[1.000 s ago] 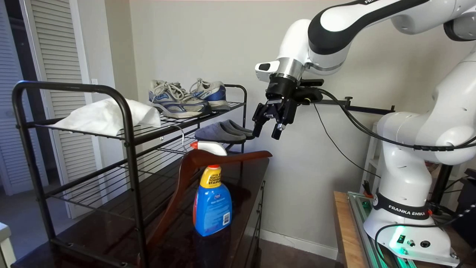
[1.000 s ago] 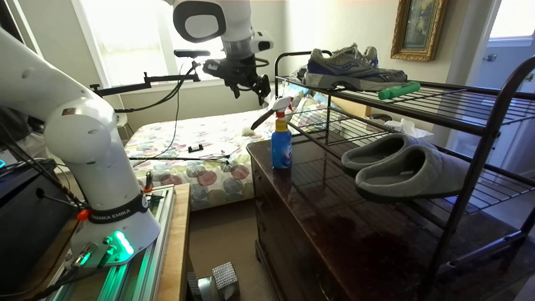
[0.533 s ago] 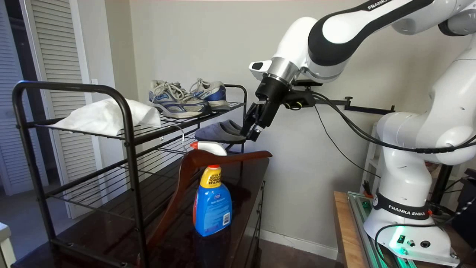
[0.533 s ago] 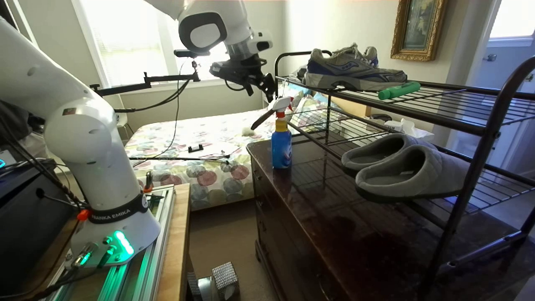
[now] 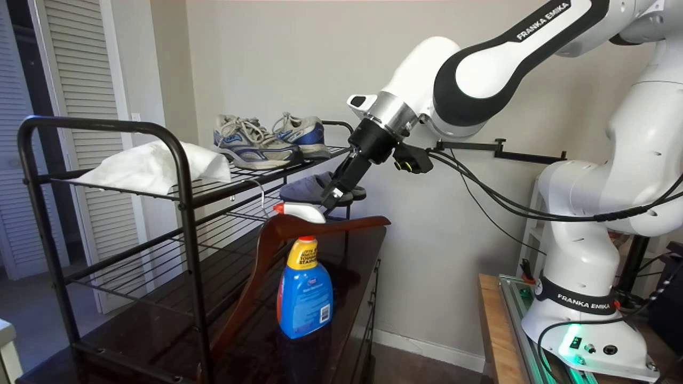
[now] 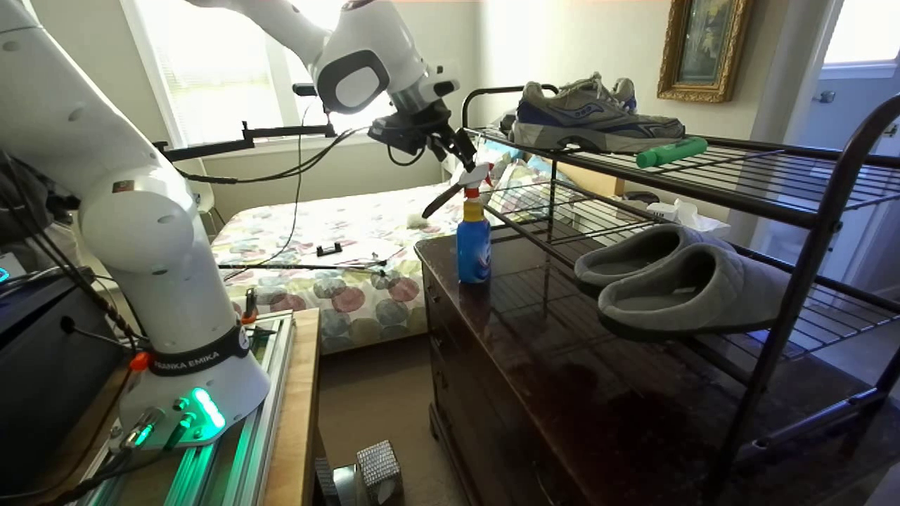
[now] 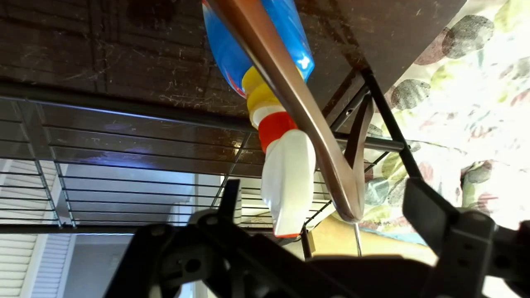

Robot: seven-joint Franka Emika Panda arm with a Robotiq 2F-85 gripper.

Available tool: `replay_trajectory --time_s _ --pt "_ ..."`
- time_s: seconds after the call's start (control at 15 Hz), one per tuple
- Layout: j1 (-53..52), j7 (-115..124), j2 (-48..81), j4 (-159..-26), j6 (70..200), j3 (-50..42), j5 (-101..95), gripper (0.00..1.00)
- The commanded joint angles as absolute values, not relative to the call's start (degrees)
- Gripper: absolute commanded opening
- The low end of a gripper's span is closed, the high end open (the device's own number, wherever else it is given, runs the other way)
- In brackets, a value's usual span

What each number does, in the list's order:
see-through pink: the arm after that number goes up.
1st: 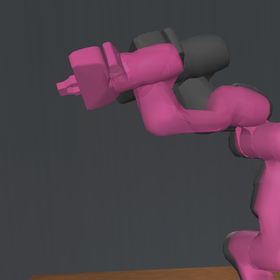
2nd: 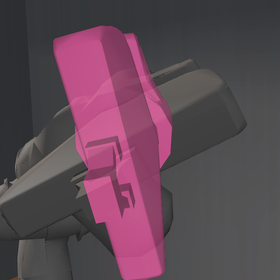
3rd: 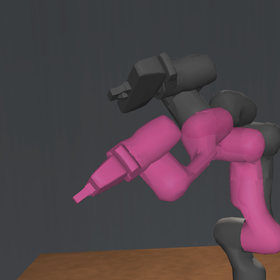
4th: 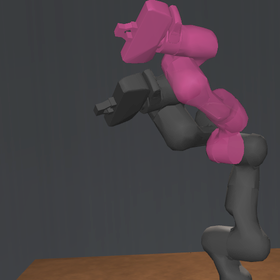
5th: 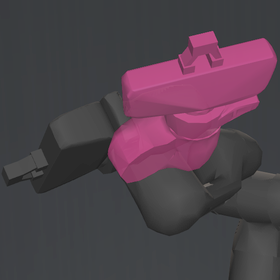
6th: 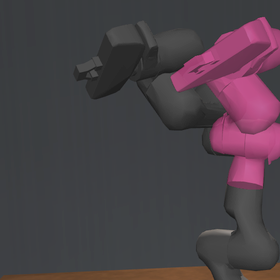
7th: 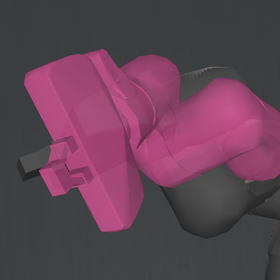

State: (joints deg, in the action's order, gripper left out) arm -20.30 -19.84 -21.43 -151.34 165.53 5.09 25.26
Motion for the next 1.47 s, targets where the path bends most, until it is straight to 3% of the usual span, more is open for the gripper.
replay_trajectory --time_s 0.0,0.33,0.67,0.73,0.8,0.93,1.07,1.2,1.27,1.33,1.4 --pt "-20.14 -19.52 -16.11 -149.61 171.06 5.98 23.95 0.96" --pt "-21.16 -21.3 -11.75 -147.86 174.68 5.23 24.5 0.85" --pt "-20.92 -21.5 -9.59 -145.24 175.81 4.7 24.78 0.83" --pt "-20.85 -21.47 -9.48 -145.01 175.81 4.62 24.8 0.79" --pt "-20.81 -21.47 -9.35 -144.8 175.74 4.52 24.84 0.6" --pt "-20.98 -21.65 -9.34 -144.79 175.61 4.37 25.05 0.53" --pt "-21.06 -21.72 -9.53 -144.79 175.45 4.17 25.3 0.38" --pt "-21.0 -21.83 -9.98 -144.73 174.76 3.73 25.37 0.65" --pt "-21.53 -22.28 -10.11 -144.61 174.22 3.12 26.06 0.55" --pt "-21.8 -22.45 -10.24 -144.65 174.08 2.77 26.4 0.82" --pt "-21.9 -22.42 -10.26 -144.6 174.01 2.53 26.49 0.83"
